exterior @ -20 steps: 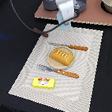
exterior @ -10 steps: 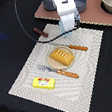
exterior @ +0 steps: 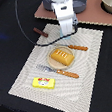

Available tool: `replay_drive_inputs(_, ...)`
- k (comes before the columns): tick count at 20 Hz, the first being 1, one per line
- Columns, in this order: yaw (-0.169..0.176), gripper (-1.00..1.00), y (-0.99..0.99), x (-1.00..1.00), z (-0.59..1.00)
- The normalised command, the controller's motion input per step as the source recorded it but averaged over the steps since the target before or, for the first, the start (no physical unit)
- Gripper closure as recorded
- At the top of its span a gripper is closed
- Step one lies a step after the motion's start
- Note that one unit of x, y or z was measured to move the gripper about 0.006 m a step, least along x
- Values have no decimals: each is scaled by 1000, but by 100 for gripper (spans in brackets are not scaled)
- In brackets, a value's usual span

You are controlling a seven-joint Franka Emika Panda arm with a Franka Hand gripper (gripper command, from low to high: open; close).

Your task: Interact with the objects in diverse but meaningful ways.

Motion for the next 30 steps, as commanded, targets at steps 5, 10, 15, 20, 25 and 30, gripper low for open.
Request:
replay_drive_inputs(5, -18, -100, -19, -196, 943)
replay_drive_inputs(10, -73, -100, -173, -548, 586)
replay_drive_inputs(15, -95, -100, -331, -670, 188)
replay_drive_inputs(20, -123, -100, -187, -805, -195)
replay_drive_inputs(25, -115, -100, -83, -856, -461)
replay_drive_inputs(30, -132, -100, 19, -677, -426)
